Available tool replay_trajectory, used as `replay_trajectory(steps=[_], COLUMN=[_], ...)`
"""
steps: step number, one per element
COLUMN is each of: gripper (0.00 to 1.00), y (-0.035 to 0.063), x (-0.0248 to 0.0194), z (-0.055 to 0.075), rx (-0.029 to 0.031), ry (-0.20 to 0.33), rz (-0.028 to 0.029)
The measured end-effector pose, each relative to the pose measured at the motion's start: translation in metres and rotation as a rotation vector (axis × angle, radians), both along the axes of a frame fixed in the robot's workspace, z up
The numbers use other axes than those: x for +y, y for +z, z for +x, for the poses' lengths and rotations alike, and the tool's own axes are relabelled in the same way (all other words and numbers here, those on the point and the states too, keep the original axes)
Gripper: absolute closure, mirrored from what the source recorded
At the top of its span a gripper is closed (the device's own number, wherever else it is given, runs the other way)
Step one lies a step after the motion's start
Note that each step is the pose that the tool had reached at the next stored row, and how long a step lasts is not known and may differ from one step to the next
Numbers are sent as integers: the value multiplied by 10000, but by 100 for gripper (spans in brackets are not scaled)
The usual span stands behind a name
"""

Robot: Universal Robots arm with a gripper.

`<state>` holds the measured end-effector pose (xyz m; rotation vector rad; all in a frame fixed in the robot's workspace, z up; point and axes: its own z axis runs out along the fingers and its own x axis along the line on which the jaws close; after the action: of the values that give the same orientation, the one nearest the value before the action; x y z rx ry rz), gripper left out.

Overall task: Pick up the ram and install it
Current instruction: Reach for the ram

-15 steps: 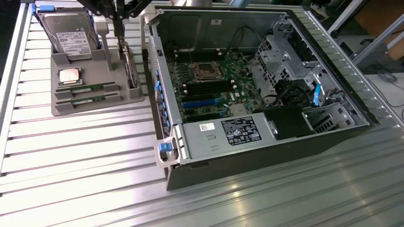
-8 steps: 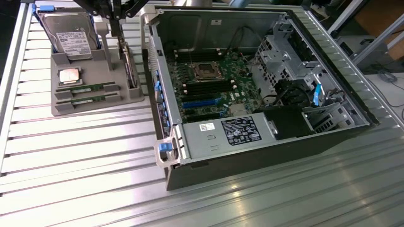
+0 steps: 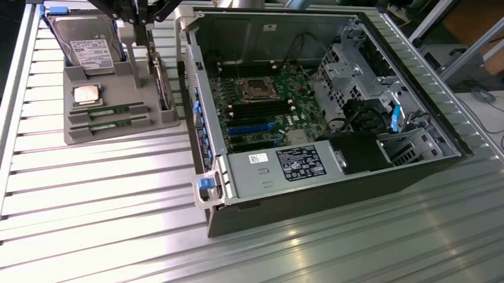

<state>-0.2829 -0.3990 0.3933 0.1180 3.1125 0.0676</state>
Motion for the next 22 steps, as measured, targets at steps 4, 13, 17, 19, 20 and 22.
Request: replay_trajectory(steps=[4, 13, 17, 19, 20, 22], gripper=[90, 90, 90, 90, 90, 90], y=[0, 0, 0, 0, 0, 0], x=[0, 0, 0, 0, 0, 0], z=[-20, -97, -127, -136, -142, -154], rx=[0, -1, -1, 0, 0, 0], ry=[0, 0, 0, 0, 0, 1], rz=[0, 0, 0, 0, 0, 0])
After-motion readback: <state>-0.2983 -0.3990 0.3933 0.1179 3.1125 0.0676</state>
